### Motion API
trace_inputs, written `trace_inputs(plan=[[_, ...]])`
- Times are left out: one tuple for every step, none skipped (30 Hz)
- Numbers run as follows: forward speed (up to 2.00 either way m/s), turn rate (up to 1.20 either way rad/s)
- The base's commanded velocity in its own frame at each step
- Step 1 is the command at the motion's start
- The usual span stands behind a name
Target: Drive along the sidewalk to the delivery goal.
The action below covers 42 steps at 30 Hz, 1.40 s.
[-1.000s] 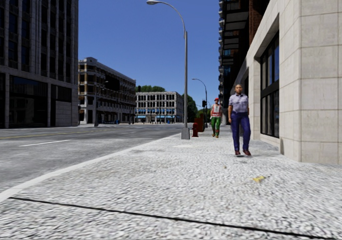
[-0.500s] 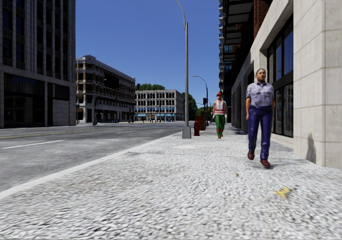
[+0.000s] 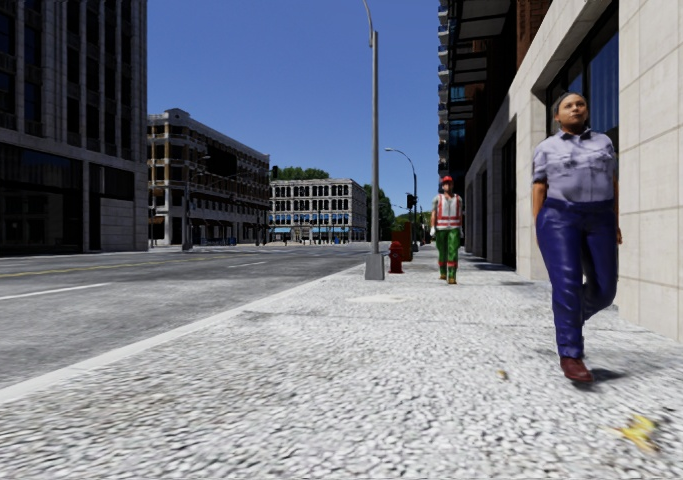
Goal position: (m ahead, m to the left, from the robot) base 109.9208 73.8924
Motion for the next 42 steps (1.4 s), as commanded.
trace_inputs(plan=[[0.99,0.00],[0.99,0.49],[0.99,0.70],[0.99,0.80],[0.99,0.80],[1.01,0.82],[1.04,0.83],[1.14,0.83],[1.28,0.83],[1.28,0.83],[1.42,0.80],[1.50,0.79],[1.54,0.79],[1.55,0.79],[1.55,0.79],[1.63,0.79],[2.00,0.79],[2.00,0.74],[2.00,0.58],[2.00,0.58],[2.00,0.00],[2.00,0.00],[2.00,0.00],[2.00,0.00],[2.00,0.00],[2.00,0.00],[2.00,-0.09],[2.00,-0.14],[2.00,-0.17],[2.00,-0.17],[2.00,-0.29],[2.00,-0.42],[2.00,-0.45],[2.00,-0.47],[2.00,-0.47],[1.97,-0.54],[1.93,-0.63],[1.90,-0.75],[1.87,-0.80],[1.87,-0.80],[1.81,-0.81],[1.71,-0.85]])
